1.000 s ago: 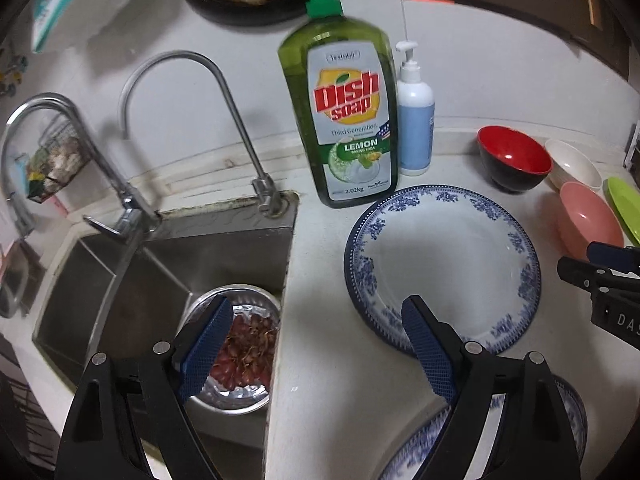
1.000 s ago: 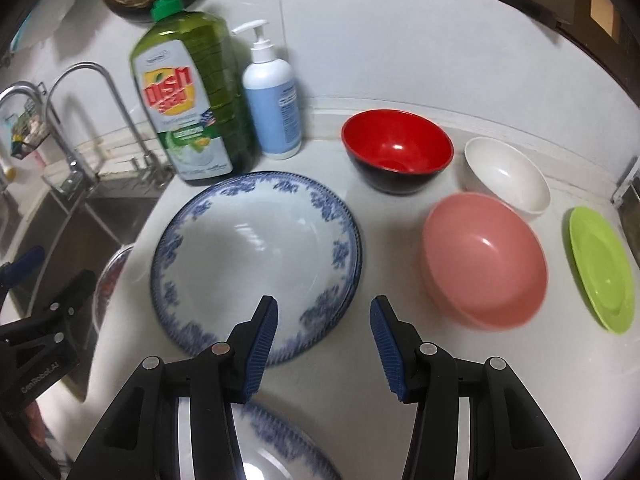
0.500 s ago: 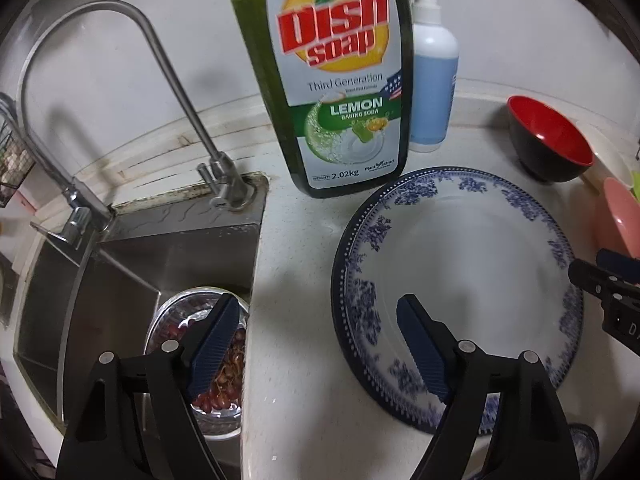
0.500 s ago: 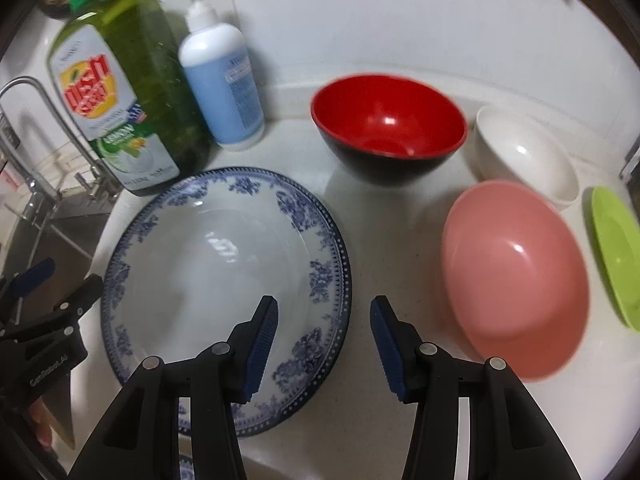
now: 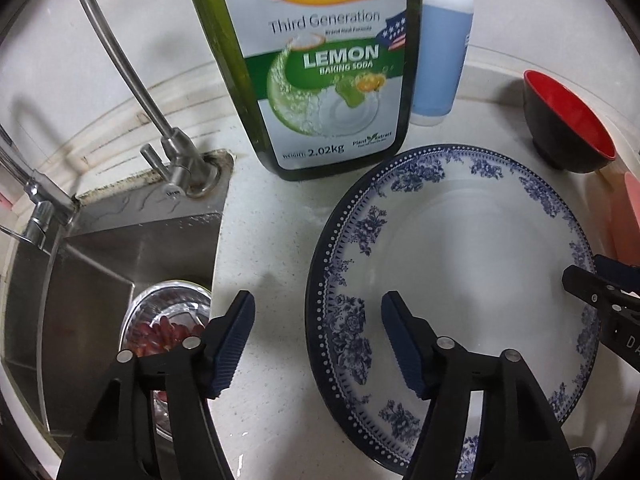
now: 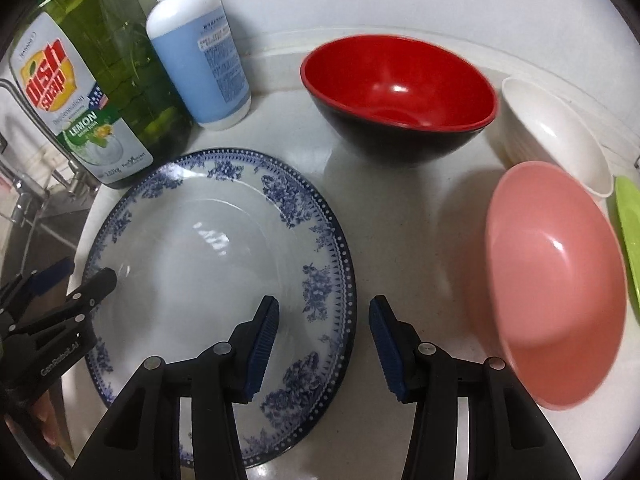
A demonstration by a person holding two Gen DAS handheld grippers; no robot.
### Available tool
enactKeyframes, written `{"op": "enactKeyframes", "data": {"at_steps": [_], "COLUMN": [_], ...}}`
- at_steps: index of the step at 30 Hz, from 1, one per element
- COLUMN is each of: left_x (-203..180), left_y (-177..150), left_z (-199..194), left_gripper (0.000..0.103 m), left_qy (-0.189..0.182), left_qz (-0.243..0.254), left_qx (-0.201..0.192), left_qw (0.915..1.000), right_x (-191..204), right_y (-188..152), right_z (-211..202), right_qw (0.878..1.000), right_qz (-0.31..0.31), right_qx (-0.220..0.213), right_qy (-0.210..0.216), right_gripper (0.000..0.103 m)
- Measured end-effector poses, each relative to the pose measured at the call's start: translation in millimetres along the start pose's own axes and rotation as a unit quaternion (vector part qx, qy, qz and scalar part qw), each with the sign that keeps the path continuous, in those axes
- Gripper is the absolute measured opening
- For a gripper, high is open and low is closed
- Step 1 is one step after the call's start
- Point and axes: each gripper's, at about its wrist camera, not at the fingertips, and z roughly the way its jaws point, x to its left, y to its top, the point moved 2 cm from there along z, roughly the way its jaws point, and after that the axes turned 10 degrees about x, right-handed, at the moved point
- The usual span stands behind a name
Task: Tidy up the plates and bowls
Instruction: 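Lower the held plate with both tools onto the smaller plate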
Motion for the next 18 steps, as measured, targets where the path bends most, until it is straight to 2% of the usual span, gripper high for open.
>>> {"op": "enactKeyframes", "data": {"at_steps": [3, 10, 18], "left_x": [-0.1, -4.0, -7.6], "left_y": [1.3, 5.0, 3.6], "left_z": [0.8, 0.3, -3.9], "left_gripper": [0.061, 0.038, 0.038], "left_qy": [-0.007, -0.031, -0.013], "left_qz": [-0.003, 0.002, 0.005], "left_qx": [-0.001, 0.005, -0.002], "left_qw": [1.0, 0.9995, 0.9999], "right_x": [0.0, 2.9, 3.5], "right_y": [1.0, 5.6, 5.8], "right_z": [1.7, 2.6, -1.1], "right_qw": [1.0, 1.0, 1.0], "right_qz": [-0.004, -0.016, -0.018], "right_qx": [0.001, 0.01, 0.012], "right_qy": [-0.003, 0.004, 0.004], "right_gripper": [0.042, 0.036, 0.035]}}
